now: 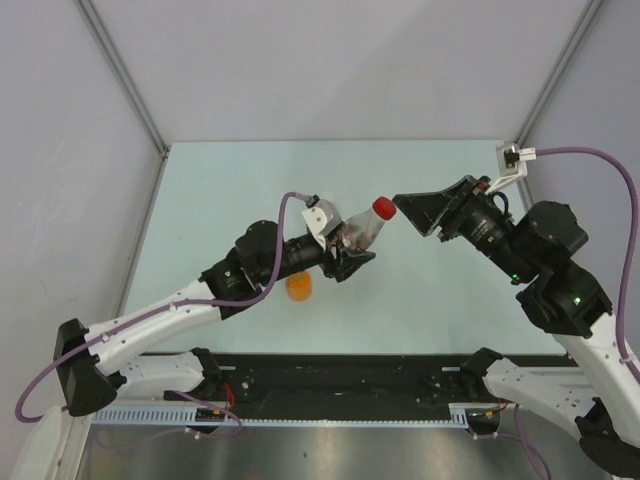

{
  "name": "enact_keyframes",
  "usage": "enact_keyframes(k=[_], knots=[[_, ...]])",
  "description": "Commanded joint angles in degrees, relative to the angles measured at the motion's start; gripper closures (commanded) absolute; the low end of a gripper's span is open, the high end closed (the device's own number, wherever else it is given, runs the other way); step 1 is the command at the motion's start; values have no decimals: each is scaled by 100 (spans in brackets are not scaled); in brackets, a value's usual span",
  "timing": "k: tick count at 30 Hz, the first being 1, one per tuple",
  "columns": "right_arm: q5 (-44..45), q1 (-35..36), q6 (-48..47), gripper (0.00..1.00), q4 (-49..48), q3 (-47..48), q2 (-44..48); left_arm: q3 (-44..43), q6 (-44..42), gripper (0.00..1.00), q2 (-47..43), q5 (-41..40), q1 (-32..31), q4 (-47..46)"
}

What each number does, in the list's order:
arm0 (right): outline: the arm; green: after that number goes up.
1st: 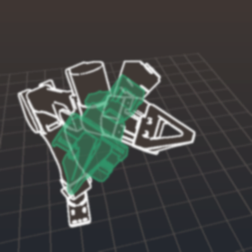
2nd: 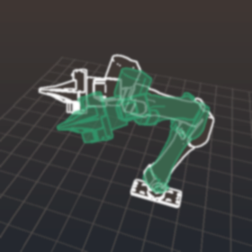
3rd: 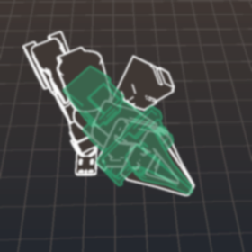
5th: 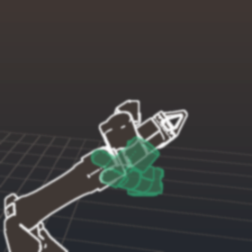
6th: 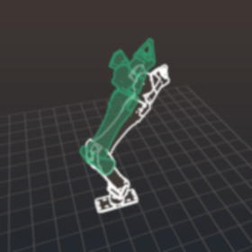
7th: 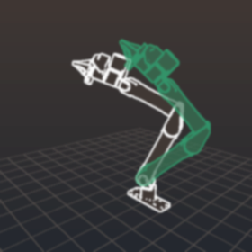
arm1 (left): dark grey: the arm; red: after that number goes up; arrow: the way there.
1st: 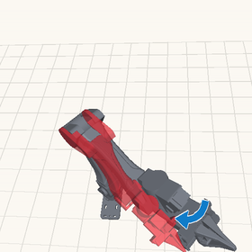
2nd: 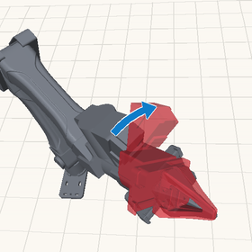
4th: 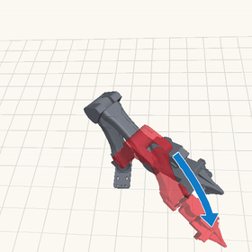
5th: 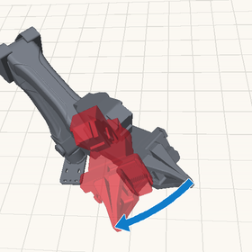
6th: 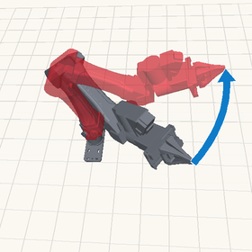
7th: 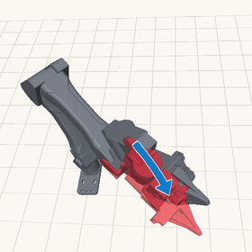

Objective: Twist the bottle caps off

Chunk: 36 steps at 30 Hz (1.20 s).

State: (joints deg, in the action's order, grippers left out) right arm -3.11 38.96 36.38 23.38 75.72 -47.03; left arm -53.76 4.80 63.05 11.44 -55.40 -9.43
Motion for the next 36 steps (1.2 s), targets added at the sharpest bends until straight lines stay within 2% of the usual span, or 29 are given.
enact_keyframes(k=[1,4,6,11,23,36], knots=[[758,138,606,33,-36,-14,-166,-285,-427,100,-12,-1958,-120,-181],[996,226,730,31,132,-23,-280,-267,-462,100,6,-2565,-208,-252],[1137,349,783,25,123,-49,-316,-258,-655,100,41,-2787,-314,-287],[1314,498,835,23,-61,-66,-526,-135,-936,100,85,-3279,-647,-568],[1375,551,818,26,-483,-110,-834,6,-1227,100,-29,-3289,-894,-779],[1252,560,862,35,-817,-137,-1054,-3,-1280,100,23,-3333,-973,-753]])
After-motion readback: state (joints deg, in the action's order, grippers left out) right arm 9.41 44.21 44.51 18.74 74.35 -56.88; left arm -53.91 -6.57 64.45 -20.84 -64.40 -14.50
